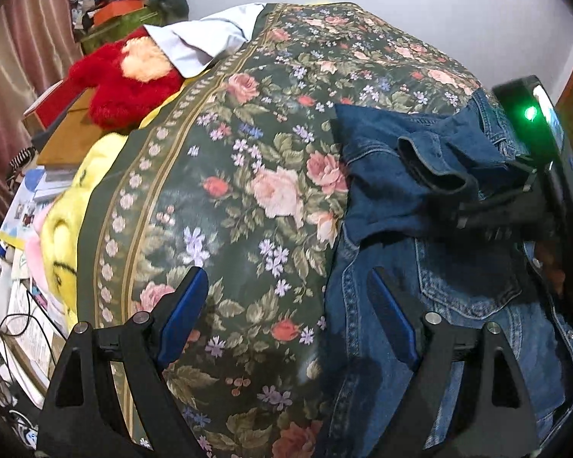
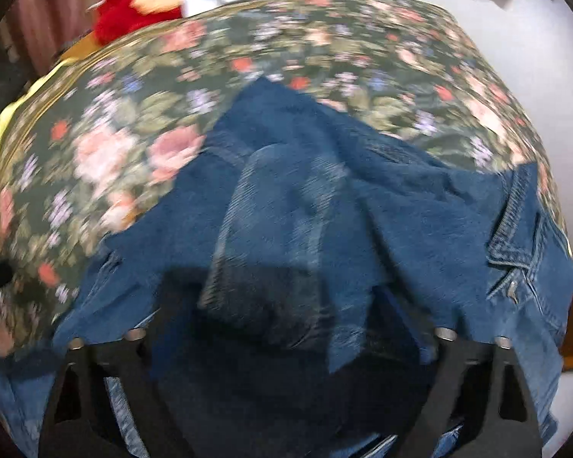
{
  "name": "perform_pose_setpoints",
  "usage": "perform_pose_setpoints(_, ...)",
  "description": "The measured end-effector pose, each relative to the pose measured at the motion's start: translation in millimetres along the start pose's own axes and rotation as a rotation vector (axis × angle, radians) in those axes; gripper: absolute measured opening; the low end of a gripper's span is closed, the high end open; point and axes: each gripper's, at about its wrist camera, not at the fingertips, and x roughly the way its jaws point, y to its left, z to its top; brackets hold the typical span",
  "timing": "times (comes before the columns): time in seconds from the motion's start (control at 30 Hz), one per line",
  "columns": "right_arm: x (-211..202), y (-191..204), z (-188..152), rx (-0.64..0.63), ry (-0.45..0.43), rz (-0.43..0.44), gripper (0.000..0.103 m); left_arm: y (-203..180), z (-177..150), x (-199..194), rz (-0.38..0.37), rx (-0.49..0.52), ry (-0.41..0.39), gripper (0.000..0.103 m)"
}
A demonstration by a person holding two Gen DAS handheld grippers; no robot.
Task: Fold large clothes
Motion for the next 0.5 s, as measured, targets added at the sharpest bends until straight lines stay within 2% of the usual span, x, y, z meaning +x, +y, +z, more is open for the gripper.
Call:
perform_pose_setpoints(0.03,-0.6,-5.5,0.9,0.029,-0.009,0.024,0.081,1.3,-1.5,0.5,0.003,-0.003,0.004,0.085)
perform_pose_setpoints(0.2,-9.9,-10.8,-1.5,0.067,-0.036,0.113,0.051,1.7,-4.4,-0.1,-0.001,-0.019,0.012,0.085)
perform_pose_setpoints(0.33,-19.5,-10.0,-4.2,0.073,-0.049,0.142,0.047,-8.5,-0.8,-4.4,0.0,0.004,-0.005,0.085)
perform_pose_setpoints(0.43,-28.3,-17.4,-9.1,0.103,-0.069,0.183,0.038,-19.0,5.1,-2.5,-0.001,0.026,-0.01,0.085)
perform_pose_setpoints(0.5,-32.7,-23.4,-11.1,0.121,-0.088,0.208,0.027,-27.2,12.1,2.7,-0.004,0.04,-0.005,0.085)
